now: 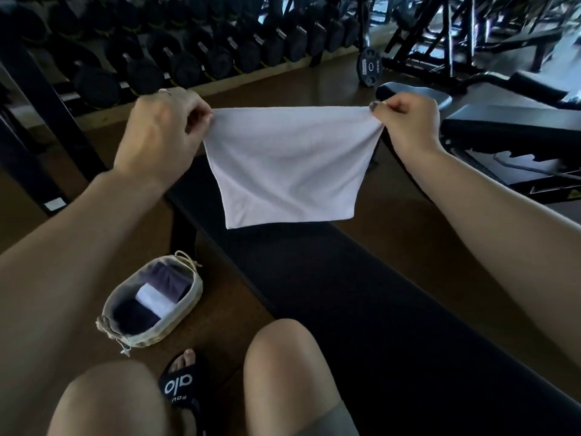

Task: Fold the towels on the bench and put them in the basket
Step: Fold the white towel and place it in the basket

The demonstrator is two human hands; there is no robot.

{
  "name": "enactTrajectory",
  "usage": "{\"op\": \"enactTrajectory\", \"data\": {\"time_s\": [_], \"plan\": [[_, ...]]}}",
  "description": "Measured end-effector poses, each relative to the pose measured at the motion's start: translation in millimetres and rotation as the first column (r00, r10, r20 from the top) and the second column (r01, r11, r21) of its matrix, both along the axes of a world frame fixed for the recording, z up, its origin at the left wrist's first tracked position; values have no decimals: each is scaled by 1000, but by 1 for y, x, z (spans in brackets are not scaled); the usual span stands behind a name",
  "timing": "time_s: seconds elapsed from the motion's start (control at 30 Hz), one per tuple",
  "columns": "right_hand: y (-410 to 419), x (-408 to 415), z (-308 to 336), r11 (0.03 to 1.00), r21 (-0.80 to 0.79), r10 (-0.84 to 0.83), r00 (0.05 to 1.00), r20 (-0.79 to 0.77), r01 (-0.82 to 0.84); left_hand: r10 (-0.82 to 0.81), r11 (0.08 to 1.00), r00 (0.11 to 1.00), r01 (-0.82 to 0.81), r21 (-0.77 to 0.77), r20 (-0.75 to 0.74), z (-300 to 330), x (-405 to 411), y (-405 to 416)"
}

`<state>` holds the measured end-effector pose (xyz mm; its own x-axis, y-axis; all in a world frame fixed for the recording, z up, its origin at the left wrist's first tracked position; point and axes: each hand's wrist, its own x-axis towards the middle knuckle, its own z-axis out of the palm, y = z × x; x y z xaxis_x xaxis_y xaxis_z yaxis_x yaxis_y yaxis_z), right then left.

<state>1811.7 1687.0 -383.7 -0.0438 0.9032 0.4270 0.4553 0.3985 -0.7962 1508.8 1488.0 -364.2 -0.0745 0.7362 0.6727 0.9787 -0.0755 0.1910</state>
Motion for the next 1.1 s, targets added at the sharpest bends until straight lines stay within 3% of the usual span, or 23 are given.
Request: {"op": "enactTrajectory", "data": {"time_s": [0.13,0.27,0.47,0.6,0.77,0.9,1.0,1.1], "plan": [[-8,6,1,995,-72,67,991,-117,-76,-15,999,999,16,-37,31,-3,2,-8],[-15,13,-6,958,-164,212,966,-147,-235,-35,990,995,22,-136,-92,-12,1,-12],[-11,23,-16,911,-278,334,941,61,-305,-11,974,978,-37,-223,-210,-24,-3,-7],[1,17,-16,958,-192,260,928,266,-214,55,966,966,-115,-232,-252,-26,-6,8],[11,1,-17,956,-197,272,911,310,-218,57,907,989,-108,-406,-136,-37,-2,23],[4,-10,-29,923,-261,370,835,407,-282,31,764,1000,-20,-645,6,-81,4,29],[0,-15,-33,887,-291,441,843,307,-358,29,662,996,43,-748,83,-112,14,37],[-3,-19,-30,866,-266,484,843,235,-424,1,673,992,94,-733,128,-124,35,48]]}}
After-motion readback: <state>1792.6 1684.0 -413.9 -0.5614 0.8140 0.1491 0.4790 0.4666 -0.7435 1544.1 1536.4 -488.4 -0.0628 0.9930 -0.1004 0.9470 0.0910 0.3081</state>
